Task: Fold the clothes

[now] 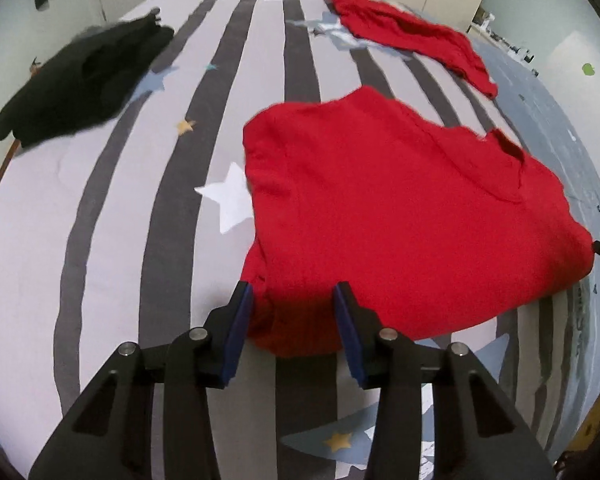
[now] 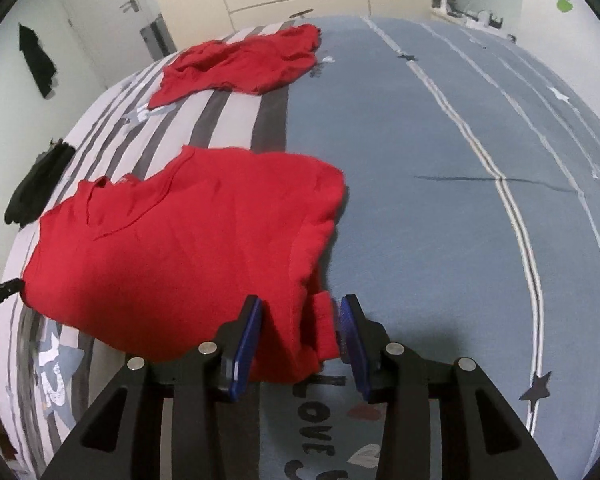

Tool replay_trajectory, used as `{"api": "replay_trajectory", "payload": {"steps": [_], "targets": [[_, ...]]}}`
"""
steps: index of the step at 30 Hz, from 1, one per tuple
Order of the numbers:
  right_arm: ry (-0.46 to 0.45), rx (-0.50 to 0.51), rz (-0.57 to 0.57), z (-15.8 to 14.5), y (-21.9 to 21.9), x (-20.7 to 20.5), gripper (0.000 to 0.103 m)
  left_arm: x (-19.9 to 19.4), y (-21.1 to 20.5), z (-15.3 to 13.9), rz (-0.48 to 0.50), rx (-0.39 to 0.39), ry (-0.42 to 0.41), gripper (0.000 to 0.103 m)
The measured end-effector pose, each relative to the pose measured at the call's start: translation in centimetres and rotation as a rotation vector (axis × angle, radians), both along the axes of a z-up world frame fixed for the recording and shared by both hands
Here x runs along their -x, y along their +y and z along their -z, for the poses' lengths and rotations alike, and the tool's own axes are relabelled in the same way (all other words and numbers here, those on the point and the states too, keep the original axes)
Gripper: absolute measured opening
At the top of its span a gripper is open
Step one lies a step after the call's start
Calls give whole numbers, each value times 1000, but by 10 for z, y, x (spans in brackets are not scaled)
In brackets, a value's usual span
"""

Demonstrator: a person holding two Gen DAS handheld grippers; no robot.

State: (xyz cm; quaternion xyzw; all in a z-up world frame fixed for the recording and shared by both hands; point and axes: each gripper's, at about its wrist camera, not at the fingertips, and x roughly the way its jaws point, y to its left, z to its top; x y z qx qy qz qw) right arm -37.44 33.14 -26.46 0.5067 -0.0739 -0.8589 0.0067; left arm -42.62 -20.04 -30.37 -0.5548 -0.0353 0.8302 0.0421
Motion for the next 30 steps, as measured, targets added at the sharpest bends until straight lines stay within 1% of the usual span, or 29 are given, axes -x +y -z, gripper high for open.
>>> {"api": "replay_trajectory", "payload": {"steps": [2, 4, 5, 6, 9, 11, 14, 17, 19, 22, 26, 27, 28, 29, 30], "targets": [[-1, 0, 21, -1, 6, -3, 37, 5, -1, 3, 8, -10, -9, 39], [-11, 23, 39, 2, 12, -5, 37, 8, -1, 4, 14, -25, -16, 35], [-22, 31, 39, 5, 14, -4, 37, 10, -1, 6, 20, -33, -22, 31], [-35, 38, 38, 9, 15, -4, 37, 12, -1, 7, 27, -36, -28, 29], [-30, 55, 24, 10, 13, 1, 37, 14, 1, 9, 38, -30, -39, 23], [-24, 74, 17, 10, 12, 5, 37, 16, 0, 9, 27, -32, -38, 23], [-9, 86, -1, 4, 8, 7, 37, 18, -5, 9, -19, -65, -36, 23], [12, 146, 1, -5, 10, 1, 37, 19, -7, 11, -33, -75, -36, 23], [3, 182, -4, -5, 11, 1, 37, 19, -6, 12, -28, -71, -38, 23], [-45, 176, -46, 7, 0, 8, 37, 21, -4, 14, -21, -63, -43, 23], [-59, 176, -77, 18, -12, 21, 37, 27, 0, 19, -3, -46, -58, 23], [-64, 176, -80, 20, -14, 24, 37, 27, 1, 18, 9, -42, -58, 21], [-70, 183, -79, 22, -15, 26, 33, 27, 3, 18, 21, -37, -58, 16], [-76, 192, -77, 24, -15, 28, 26, 27, 4, 16, 31, -32, -55, 9], [-72, 199, -69, 24, -13, 28, 16, 25, 5, 13, 34, -27, -45, 8]]}}
